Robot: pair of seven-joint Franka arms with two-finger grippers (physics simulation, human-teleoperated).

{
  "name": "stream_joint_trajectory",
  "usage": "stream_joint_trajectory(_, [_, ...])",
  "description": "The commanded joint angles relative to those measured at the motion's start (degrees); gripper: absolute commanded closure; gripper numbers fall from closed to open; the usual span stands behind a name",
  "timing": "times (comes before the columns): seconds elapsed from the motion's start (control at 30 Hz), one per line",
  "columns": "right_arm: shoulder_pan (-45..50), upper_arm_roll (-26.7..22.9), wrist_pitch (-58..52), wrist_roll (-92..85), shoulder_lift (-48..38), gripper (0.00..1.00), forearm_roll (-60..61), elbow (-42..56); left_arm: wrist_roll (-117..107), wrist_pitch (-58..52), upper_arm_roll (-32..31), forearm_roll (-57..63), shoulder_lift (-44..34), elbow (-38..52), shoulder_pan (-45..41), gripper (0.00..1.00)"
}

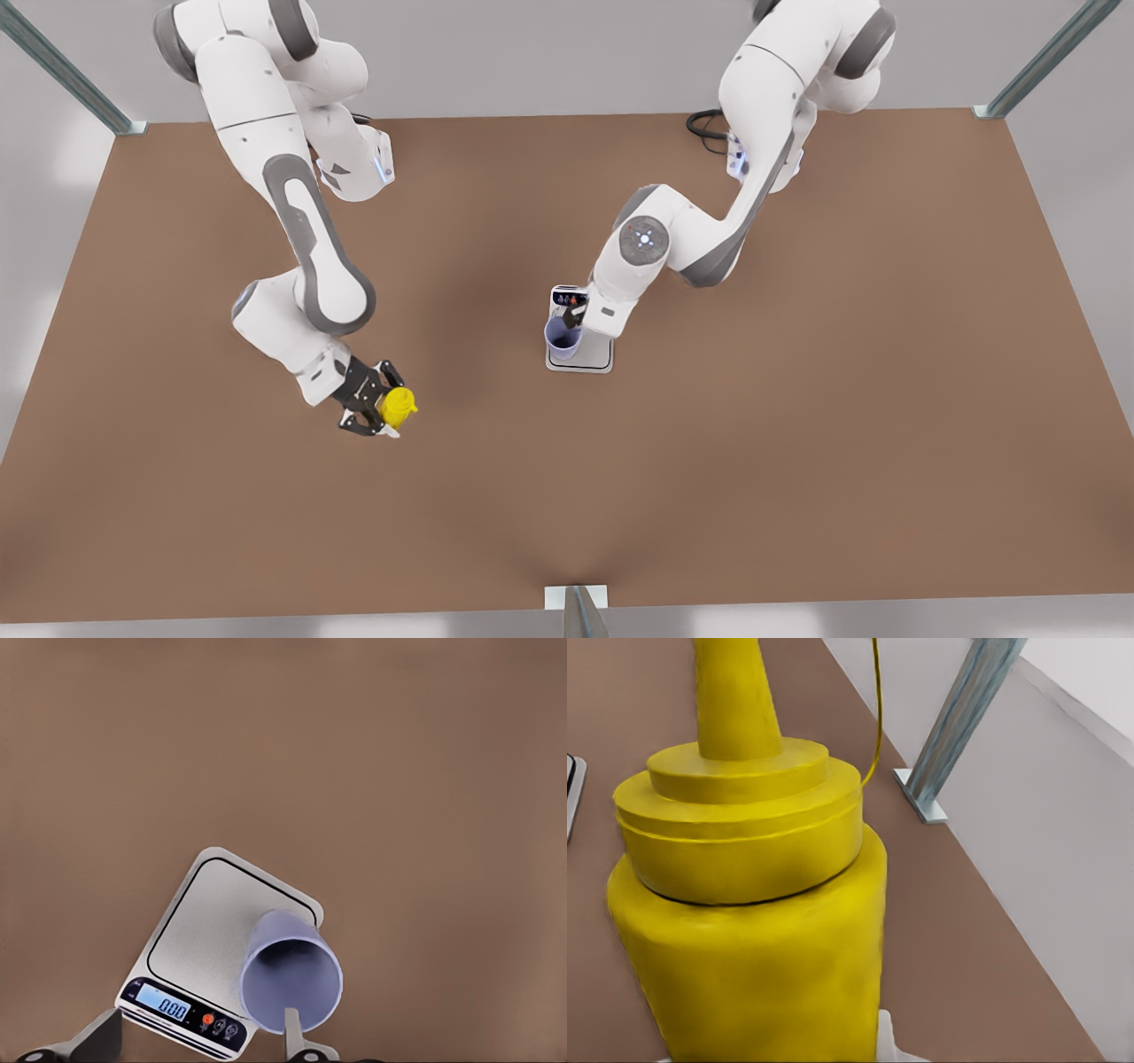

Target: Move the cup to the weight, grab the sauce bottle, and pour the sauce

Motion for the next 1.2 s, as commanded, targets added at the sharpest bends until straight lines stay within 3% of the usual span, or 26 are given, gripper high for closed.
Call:
stream_joint_trajectory(0.0, [1.15,-0.01,1.42,-0.02,0.1,0.44,0.03,-0.09,3.5,-2.61,2.12,-1.25,-1.05,0.0,0.03,0.0])
stream_joint_trajectory(0.1, [6.69,-0.18,3.89,-0.11,0.46,0.44,-0.06,-0.26,38.92,-19.31,30.06,-7.41,-8.78,0.0,-0.14,0.0])
stream_joint_trajectory(0.2, [9.06,-0.36,5.12,-0.02,-0.07,0.44,-0.67,-1.93,55.01,-23.44,44.22,-4.52,-10.89,0.17,-0.32,0.0])
stream_joint_trajectory(0.23, [9.85,-0.62,5.12,-0.1,-0.59,0.44,-1.55,-2.9,55.02,-26.16,44.23,-1.52,-12.56,2.71,0.73,0.0])
stream_joint_trajectory(0.3, [11.95,-1.41,5.12,-0.28,-1.39,0.44,-2.61,-4.66,54.58,-26.88,23.72,-1.26,-16.6,3.43,20.9,0.0])
stream_joint_trajectory(0.33, [14.59,-3.16,5.38,-0.37,-1.3,0.44,-2.96,-4.66,54.93,-27.23,9.29,3.3,-18.89,2.2,33.57,0.0])
stream_joint_trajectory(0.37, [17.5,-5.63,5.82,-0.46,-0.95,0.44,-8.32,-3.96,55.37,-26.61,6.96,7.0,-18.37,1.93,34.84,0.0])
stream_joint_trajectory(0.5, [21.98,-7.82,5.65,-0.28,0.28,0.44,-13.42,-2.81,58.88,-26.61,6.44,7.09,-15.64,2.99,34.57,0.0])
stream_joint_trajectory(0.53, [28.38,-13.96,4.95,-0.19,0.98,0.44,-13.42,-2.46,58.8,-26.7,6.35,7.09,-15.73,2.99,34.31,0.0])
stream_joint_trajectory(0.6, [33.15,-19.78,2.75,-0.11,1.95,0.44,-13.51,-0.79,58.71,-25.91,6.17,7.18,-15.29,2.81,33.69,0.0])
stream_joint_trajectory(0.73, [32.97,-19.96,3.01,3.94,1.6,0.44,-14.03,-1.32,58.71,-25.65,6.17,7.01,-15.29,2.98,33.43,0.0])
stream_joint_trajectory(0.77, [32.71,-20.05,2.39,9.34,1.69,0.44,-25.23,-0.79,58.71,-25.65,6.17,7.01,-15.29,2.99,33.43,0.0])
stream_joint_trajectory(0.8, [30.87,-19.87,-3.73,27.35,1.16,0.44,-47.19,1.74,58.71,-25.56,6.17,6.74,-15.29,2.99,33.43,0.0])
stream_joint_trajectory(0.83, [30.68,-19.78,-6.84,35.74,0.81,0.44,-56.3,2.73,58.71,-25.56,6.17,6.48,-15.29,2.99,33.43,0.0])
stream_joint_trajectory(1.03, [35.08,-20.05,-12.45,48.67,2.57,0.44,-63.95,7.2,58.27,-25.56,5.91,6.3,-15.38,3.07,33.43,0.0])
stream_joint_trajectory(1.1, [36.66,-19.78,-23.62,57.64,4.85,0.44,-76.87,14.41,58.36,-25.56,5.91,6.21,-15.38,3.07,33.52,0.0])
stream_joint_trajectory(1.17, [38.24,-19.78,-27.22,61.94,5.29,0.44,-84.16,14.5,58.36,-25.56,6.0,6.13,-15.38,3.07,33.52,0.0])
